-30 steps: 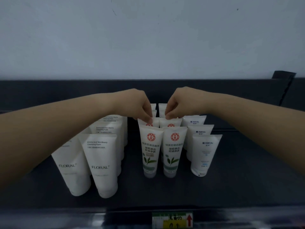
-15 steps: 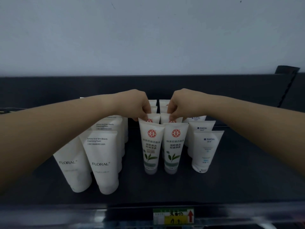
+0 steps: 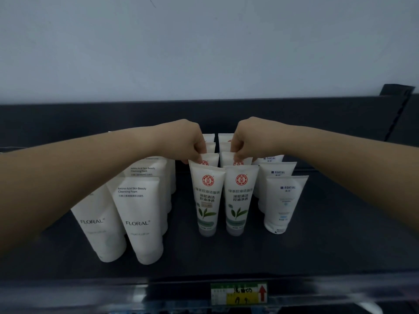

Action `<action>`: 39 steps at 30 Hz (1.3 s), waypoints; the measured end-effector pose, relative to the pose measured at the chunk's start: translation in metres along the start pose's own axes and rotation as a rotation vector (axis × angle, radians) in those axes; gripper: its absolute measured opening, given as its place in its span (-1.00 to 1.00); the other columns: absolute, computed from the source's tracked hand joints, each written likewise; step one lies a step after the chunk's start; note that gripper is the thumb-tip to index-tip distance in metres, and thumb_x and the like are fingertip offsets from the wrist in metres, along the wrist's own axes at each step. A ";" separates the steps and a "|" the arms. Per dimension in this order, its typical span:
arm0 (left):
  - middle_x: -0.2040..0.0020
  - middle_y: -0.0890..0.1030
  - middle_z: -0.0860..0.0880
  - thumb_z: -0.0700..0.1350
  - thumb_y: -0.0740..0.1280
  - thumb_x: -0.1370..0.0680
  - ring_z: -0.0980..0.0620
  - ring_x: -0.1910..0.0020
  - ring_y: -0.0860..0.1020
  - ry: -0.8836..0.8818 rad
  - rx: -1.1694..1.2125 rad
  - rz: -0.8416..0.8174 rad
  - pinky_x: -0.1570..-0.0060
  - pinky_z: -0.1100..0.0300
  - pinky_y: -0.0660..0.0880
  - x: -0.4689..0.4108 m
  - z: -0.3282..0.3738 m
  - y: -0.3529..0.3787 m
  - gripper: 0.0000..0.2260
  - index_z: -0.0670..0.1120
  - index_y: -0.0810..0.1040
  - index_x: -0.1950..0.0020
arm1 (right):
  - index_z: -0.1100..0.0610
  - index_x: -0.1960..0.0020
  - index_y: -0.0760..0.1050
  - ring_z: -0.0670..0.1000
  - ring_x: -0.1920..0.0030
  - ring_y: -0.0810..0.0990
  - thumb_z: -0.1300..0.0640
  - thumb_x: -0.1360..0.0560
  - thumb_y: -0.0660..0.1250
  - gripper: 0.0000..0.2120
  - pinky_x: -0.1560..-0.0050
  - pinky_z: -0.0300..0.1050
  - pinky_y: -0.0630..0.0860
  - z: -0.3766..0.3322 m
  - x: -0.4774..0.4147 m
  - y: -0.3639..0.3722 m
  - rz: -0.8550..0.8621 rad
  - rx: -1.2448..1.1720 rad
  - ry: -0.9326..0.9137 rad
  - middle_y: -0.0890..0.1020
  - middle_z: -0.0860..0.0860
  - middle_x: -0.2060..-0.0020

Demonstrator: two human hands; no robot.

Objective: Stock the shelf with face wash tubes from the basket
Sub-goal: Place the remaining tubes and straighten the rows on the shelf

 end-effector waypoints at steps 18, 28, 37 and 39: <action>0.12 0.68 0.07 -0.10 0.37 -0.53 0.13 0.21 0.65 -0.039 -0.011 0.011 0.01 0.16 0.59 0.003 0.001 -0.001 -0.87 -0.02 0.66 -0.04 | 0.12 -0.04 0.62 -0.01 0.13 0.67 0.10 -0.49 0.39 -0.84 0.09 -0.21 0.59 0.002 0.002 0.001 -0.011 -0.055 0.010 0.56 -0.15 0.28; 0.06 0.67 0.11 -0.06 0.41 -0.49 0.10 0.06 0.63 -0.061 -0.040 0.070 -0.09 0.13 0.55 0.011 0.006 -0.008 -0.82 0.01 0.67 -0.07 | 0.04 -0.09 0.65 -0.06 0.06 0.65 0.08 -0.48 0.40 -0.80 -0.01 -0.16 0.58 -0.001 0.014 -0.016 0.037 -0.030 0.005 0.69 -0.08 0.06; 0.10 0.67 0.18 0.00 0.34 -0.50 0.20 0.07 0.59 0.042 0.031 0.276 -0.02 0.22 0.53 0.033 0.022 -0.028 -0.87 0.09 0.67 0.02 | 0.06 0.07 0.66 -0.13 0.24 0.65 0.12 -0.47 0.37 -0.90 0.27 -0.35 0.48 -0.002 0.030 -0.034 0.181 -0.078 -0.013 0.70 -0.07 0.26; 0.14 0.67 0.18 0.02 0.36 -0.48 0.23 0.10 0.60 0.074 0.059 0.249 0.03 0.25 0.54 0.038 0.029 -0.027 -0.89 0.11 0.67 0.05 | 0.05 0.10 0.66 -0.15 0.25 0.66 0.09 -0.47 0.37 -0.90 0.24 -0.33 0.52 -0.004 0.035 -0.032 0.156 -0.108 -0.030 0.70 -0.08 0.27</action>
Point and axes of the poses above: each hand's wrist, its own x-axis away from the middle knuckle, its own y-axis out of the palm, z = x × y, the point moved 1 cm from there along -x, towards the middle knuckle
